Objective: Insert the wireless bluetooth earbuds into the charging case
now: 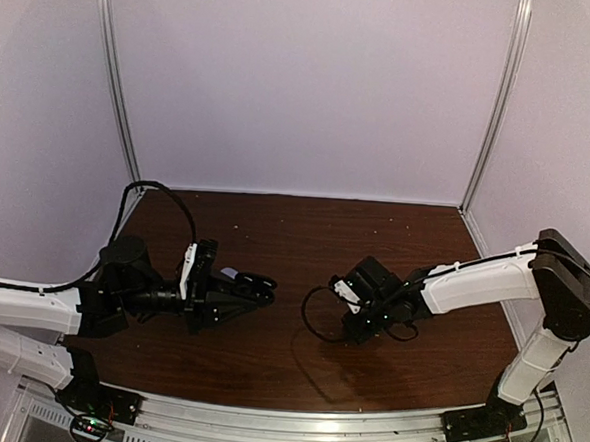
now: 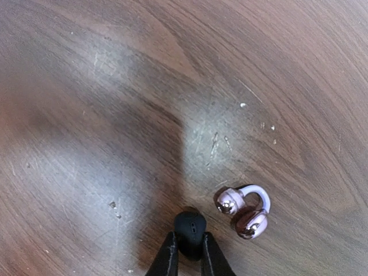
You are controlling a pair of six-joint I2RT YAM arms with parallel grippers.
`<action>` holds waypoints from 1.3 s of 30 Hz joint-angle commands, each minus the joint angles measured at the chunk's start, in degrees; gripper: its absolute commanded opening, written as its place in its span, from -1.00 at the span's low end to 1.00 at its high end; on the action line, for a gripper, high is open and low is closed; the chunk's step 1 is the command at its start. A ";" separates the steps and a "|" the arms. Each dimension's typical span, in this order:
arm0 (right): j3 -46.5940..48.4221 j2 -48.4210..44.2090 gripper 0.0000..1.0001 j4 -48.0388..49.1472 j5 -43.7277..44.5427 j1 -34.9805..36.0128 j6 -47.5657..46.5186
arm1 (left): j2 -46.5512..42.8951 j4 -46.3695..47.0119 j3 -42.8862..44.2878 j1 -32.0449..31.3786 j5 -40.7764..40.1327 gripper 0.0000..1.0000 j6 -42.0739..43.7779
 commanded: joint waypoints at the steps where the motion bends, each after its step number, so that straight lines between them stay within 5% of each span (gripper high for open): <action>1: 0.63 1.00 -0.80 -2.06 1.59 -0.13 -0.50 | -0.49 1.59 0.17 0.34 -0.38 -1.00 0.14; 6: 1.26 -1.38 -1.00 -2.22 1.12 -0.09 -1.23 | -0.86 1.41 -0.18 0.34 -0.55 -1.00 0.24; 20: 7.22 -24.73 -1.00 -4.42 -13.20 1.01 -7.84 | -2.56 3.09 -1.98 0.36 3.62 -1.00 3.19; 26: 11.90 -30.51 -1.00 -3.85 -12.58 11.07 -13.33 | -3.15 4.36 -2.18 0.38 8.16 -1.00 5.09; 39: 21.09 -21.55 -1.00 -5.22 -3.91 28.08 -16.56 | -0.19 3.48 0.08 0.32 10.50 -1.00 4.17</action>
